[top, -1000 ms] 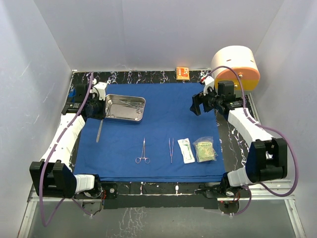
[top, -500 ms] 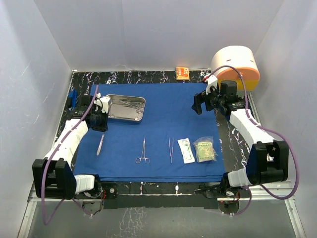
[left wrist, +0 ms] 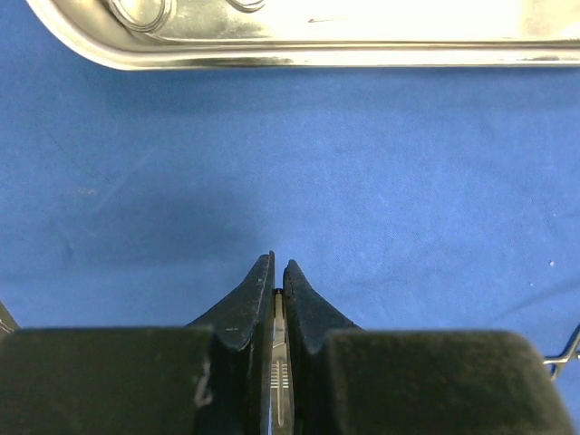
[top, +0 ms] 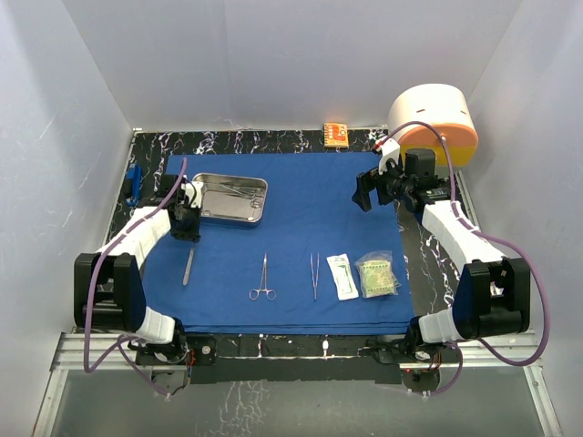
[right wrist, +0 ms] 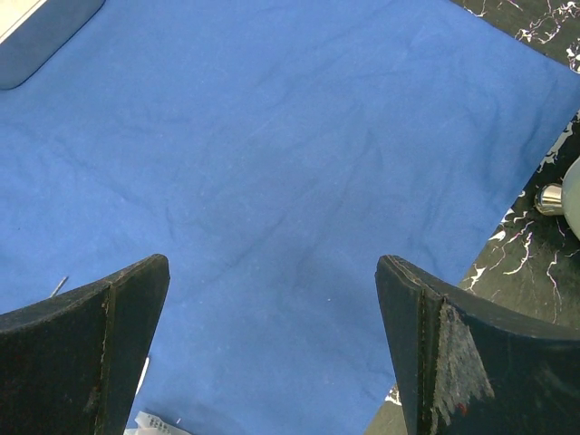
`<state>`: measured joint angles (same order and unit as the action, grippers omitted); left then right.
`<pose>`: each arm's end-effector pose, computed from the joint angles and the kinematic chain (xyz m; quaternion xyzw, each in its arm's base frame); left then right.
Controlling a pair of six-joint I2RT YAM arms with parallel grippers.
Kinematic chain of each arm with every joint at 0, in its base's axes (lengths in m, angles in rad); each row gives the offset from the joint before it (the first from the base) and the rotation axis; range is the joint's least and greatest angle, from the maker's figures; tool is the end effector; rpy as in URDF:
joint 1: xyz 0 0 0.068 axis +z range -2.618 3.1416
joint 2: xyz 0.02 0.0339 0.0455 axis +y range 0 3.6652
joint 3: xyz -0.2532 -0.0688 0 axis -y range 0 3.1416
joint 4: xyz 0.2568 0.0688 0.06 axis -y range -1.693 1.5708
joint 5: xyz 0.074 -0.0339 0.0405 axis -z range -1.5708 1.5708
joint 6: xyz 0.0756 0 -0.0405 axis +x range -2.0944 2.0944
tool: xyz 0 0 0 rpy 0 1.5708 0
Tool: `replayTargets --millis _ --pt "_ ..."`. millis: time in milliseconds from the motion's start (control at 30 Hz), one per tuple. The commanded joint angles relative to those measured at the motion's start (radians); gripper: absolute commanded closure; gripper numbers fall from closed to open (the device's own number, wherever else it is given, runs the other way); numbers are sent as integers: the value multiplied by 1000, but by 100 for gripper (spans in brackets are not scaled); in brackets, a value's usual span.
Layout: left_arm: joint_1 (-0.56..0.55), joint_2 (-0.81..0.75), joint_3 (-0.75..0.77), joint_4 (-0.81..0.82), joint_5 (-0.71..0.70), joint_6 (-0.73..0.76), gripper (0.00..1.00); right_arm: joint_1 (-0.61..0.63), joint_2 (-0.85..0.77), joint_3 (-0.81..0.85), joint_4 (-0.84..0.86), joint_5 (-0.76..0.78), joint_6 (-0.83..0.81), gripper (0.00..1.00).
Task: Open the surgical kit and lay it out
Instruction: Place the medical item in the surgical kit.
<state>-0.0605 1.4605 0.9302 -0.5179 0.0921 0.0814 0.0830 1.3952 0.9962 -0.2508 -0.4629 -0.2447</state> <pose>0.3175 -0.0262 0.1577 0.0803 0.9618 -0.0418 0.2585 0.3445 0.0625 0.2326 -0.2428 0.8436 0.1699 0.4477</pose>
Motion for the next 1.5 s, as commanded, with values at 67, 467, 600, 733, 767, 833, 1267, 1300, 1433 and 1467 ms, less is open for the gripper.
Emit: replayTargets --millis 67,467,600,733,767,833,1267,1300,1433,1467 --pt "42 12 -33 47 -8 -39 100 -7 -19 -1 61 -8 7 2" --pt "70 119 -2 30 36 -47 100 -6 2 -2 56 -9 -1 2" --pt "71 120 -2 28 43 -47 100 -7 0 -2 55 -4 -6 2" --pt "71 129 1 26 36 -51 100 -6 -4 -4 54 0 -10 2" --pt "70 131 2 25 35 -50 100 -6 -6 -3 55 0 -10 2" --pt "70 133 4 23 33 -49 100 -6 -8 -4 54 0 -11 2" --pt "71 150 15 4 11 -42 99 -6 -13 -8 58 -3 -11 2" --pt "71 150 16 2 11 -44 98 -6 -14 -8 58 -3 -10 2" --pt "71 155 20 -3 11 -47 98 -6 -14 -8 59 -3 -10 2" --pt "71 156 22 -6 11 -46 97 -7 -14 -7 59 -2 -10 2"
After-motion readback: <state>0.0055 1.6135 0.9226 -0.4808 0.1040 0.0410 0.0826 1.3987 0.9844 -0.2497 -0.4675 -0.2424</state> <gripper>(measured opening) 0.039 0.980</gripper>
